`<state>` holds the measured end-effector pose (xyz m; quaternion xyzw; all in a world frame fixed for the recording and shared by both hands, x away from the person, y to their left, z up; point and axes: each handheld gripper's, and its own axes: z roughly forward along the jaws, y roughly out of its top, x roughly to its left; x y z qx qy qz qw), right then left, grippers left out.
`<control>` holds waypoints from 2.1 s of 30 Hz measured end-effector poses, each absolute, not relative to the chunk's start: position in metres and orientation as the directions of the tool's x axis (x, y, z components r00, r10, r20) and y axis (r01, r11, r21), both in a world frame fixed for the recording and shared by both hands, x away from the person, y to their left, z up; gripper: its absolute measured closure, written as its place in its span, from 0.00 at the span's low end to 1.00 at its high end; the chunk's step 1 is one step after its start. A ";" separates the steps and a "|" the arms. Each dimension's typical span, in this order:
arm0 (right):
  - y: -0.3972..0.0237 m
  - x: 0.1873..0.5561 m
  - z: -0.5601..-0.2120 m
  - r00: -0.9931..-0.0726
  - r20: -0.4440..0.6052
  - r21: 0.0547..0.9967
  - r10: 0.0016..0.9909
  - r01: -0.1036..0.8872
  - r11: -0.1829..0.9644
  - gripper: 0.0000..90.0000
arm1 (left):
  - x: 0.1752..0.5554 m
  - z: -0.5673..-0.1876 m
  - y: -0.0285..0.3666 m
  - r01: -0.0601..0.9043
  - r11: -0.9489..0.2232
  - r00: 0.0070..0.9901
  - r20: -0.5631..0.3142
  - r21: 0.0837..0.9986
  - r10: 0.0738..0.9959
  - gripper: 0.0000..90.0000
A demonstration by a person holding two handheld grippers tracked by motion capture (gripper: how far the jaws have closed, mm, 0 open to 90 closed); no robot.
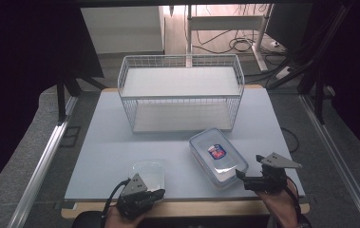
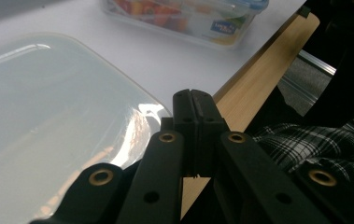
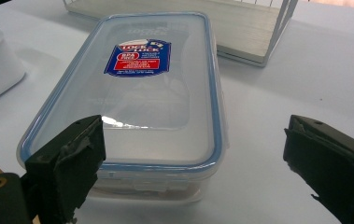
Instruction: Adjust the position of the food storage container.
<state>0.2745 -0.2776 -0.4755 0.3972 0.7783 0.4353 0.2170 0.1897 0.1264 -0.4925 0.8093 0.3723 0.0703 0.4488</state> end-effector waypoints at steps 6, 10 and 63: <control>-0.278 0.275 -0.476 -0.589 0.004 0.850 0.808 0.428 0.308 0.06 | 0.189 -0.497 0.117 0.539 -0.351 0.724 -0.209 0.765 0.657 1.00; -0.278 0.275 -0.476 -0.590 0.001 0.849 0.807 0.427 0.311 0.06 | 0.190 -0.497 0.118 0.533 -0.353 0.726 -0.202 0.768 0.657 1.00; -0.280 0.276 -0.476 -0.580 0.031 0.841 0.814 0.455 0.292 0.10 | 0.257 -0.499 0.192 0.647 -0.236 0.472 -0.137 0.725 0.871 1.00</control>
